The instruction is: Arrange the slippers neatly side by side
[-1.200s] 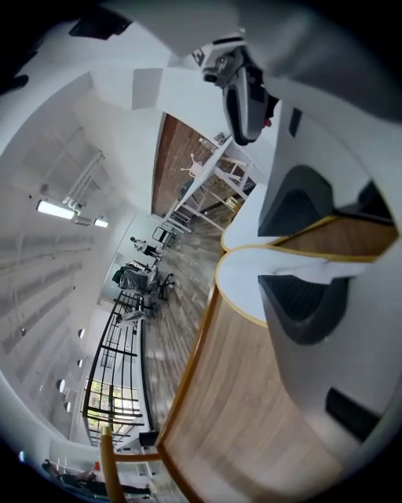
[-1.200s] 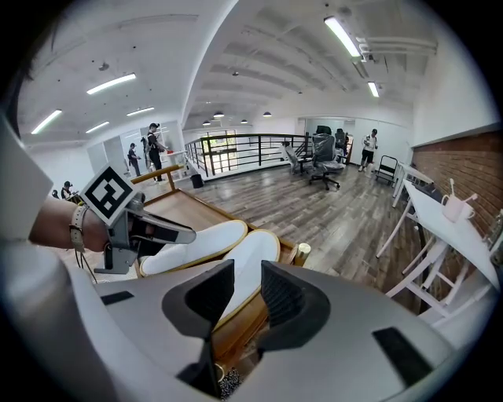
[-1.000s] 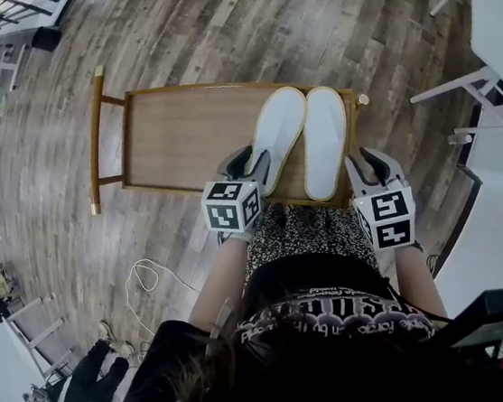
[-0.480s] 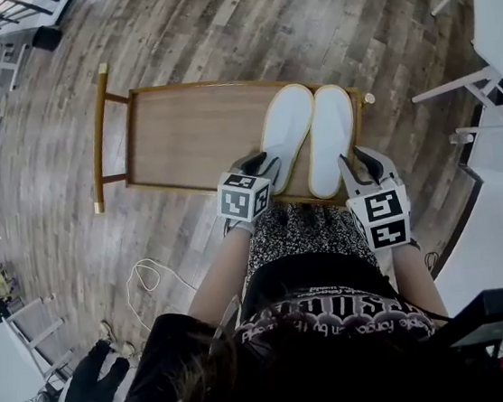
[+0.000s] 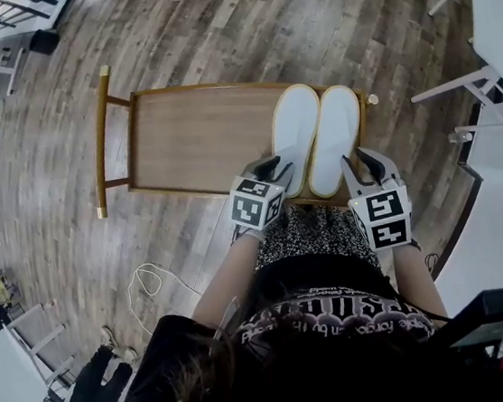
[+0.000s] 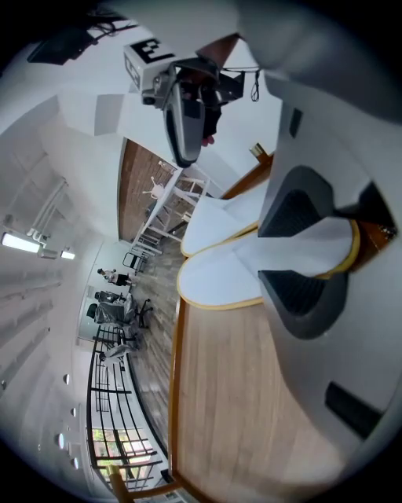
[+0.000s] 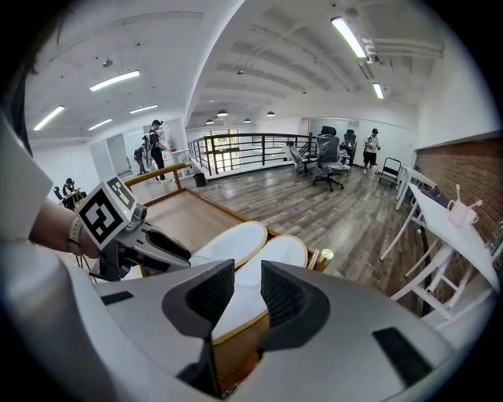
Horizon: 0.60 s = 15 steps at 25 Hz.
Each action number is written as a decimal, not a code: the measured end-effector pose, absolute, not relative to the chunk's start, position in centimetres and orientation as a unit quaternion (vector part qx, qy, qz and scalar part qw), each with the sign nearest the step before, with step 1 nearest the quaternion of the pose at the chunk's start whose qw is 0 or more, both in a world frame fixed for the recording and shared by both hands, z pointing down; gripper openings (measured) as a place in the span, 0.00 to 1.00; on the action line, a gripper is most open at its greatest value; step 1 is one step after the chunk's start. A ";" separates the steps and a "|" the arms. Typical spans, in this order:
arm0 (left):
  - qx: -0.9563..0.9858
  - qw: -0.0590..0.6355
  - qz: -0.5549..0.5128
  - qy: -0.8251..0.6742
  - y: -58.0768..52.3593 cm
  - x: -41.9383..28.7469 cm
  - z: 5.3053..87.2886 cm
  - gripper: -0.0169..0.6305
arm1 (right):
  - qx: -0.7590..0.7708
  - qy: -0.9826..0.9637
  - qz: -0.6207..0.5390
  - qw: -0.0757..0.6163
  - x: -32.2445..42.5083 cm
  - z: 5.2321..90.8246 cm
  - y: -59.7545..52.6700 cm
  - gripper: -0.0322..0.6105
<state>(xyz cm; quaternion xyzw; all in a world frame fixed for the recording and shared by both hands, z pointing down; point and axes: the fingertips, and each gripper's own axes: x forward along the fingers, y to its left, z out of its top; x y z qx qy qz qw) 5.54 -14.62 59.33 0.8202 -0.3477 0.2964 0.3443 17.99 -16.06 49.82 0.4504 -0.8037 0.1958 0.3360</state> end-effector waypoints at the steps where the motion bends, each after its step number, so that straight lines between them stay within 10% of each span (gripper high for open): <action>1: 0.825 0.343 0.295 -0.339 -14.5 5.8 59.0 0.23 | 0.450 -0.803 0.197 0.337 17.9 49.9 -16.0 0.22; 15: 0.869 0.293 0.356 -0.181 -10.2 15.0 59.2 0.18 | 0.474 -0.786 0.208 0.338 17.2 49.6 -15.0 0.21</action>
